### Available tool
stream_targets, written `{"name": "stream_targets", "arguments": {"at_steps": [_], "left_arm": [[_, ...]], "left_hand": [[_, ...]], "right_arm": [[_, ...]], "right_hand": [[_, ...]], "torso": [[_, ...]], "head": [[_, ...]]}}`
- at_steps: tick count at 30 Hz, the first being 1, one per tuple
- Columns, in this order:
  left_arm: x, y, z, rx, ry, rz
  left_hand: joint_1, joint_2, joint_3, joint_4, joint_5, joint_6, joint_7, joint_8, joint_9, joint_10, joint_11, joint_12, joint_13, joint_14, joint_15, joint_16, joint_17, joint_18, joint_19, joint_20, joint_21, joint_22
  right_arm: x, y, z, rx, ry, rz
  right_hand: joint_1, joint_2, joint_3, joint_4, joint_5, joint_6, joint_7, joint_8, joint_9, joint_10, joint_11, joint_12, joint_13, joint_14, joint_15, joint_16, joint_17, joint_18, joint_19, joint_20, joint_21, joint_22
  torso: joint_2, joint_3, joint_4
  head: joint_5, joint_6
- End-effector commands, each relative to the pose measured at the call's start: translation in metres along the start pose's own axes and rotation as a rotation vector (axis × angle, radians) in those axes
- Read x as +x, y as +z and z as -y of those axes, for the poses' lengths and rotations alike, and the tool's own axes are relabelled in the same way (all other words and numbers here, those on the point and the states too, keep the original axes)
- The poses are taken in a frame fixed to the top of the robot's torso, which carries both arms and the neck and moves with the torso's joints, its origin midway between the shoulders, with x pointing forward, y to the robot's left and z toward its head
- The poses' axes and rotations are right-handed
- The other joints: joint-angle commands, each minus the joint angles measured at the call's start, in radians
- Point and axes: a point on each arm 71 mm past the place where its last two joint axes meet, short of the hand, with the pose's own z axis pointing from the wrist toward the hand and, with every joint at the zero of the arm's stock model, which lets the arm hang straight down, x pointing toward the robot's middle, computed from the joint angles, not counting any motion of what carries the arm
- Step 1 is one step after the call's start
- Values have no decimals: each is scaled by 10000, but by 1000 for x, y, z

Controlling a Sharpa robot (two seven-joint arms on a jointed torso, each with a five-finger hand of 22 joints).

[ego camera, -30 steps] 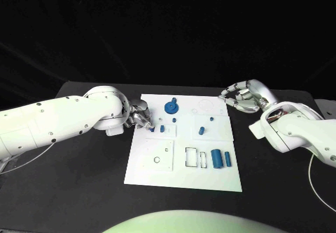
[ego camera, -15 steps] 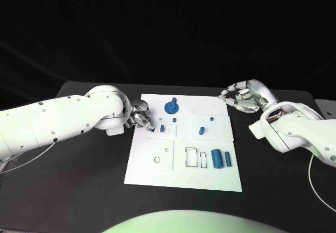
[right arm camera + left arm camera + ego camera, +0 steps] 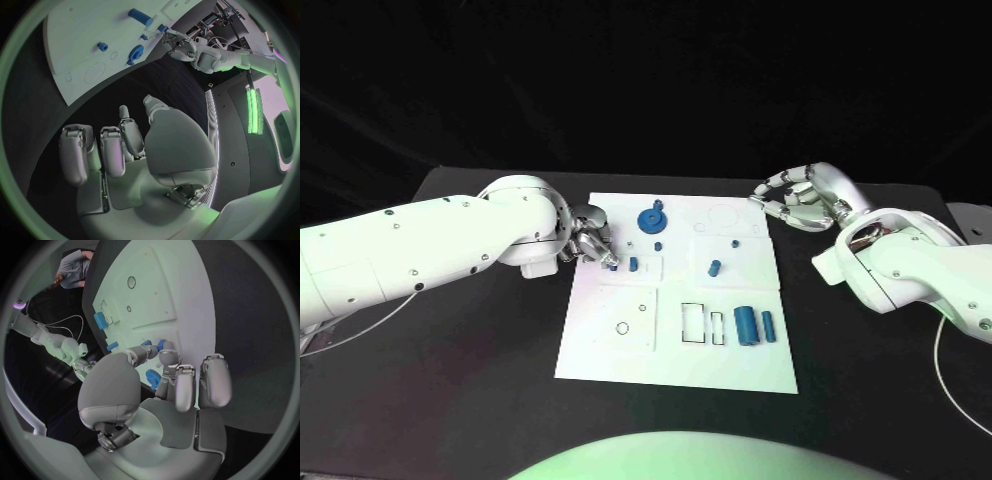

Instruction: Assemble the parts on the task board

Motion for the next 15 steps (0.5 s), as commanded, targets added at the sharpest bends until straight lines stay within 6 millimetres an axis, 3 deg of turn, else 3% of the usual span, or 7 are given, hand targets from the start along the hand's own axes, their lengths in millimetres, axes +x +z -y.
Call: {"name": "stream_targets", "arguments": {"at_steps": [1, 14, 15], "left_arm": [[4, 2, 4, 139, 22, -188], [4, 3, 2, 73, -15, -197], [4, 3, 2, 64, -35, -171]], "left_hand": [[-42, 0, 1461, -1516, -7, 0, -53, -9, 7, 52, -19, 30, -6, 908, -57, 52, 2090, -129, 42, -7, 46, 6], [-179, -9, 857, -1216, -150, -131, -136, 36, 31, 30, -71, -69, -103, 893, -101, 28, 2041, -126, 28, -34, 20, -12], [-277, -34, 574, -1043, -167, -147, -176, 30, 12, 6, -104, -97, -133, 884, -121, 13, 2013, -122, 21, -46, 3, -27]], "right_arm": [[1, 0, -1, -113, -32, -93], [1, 0, -1, -109, -30, -85], [1, 0, -1, -109, -30, -83]], "right_hand": [[-17, 58, -18, -7, 55, -70, -4, 69, -14, 0, -2, 8, 491, 756, -59, -52, 1473, 192, 548, -39, -24, 1994], [-13, 56, -41, -8, 73, -83, -7, 103, -27, -14, -6, -7, 470, 752, -64, -68, 1455, 200, 534, -45, -62, 1976], [-13, 56, -41, -8, 73, -83, -7, 103, -27, -14, -6, -7, 470, 752, -64, -68, 1455, 200, 534, -45, -62, 1976]], "torso": [[1, 3, 8], [-3, 5, 7], [-5, 6, 8]], "head": [[-17, -6], [-44, -34], [-46, -38]]}}
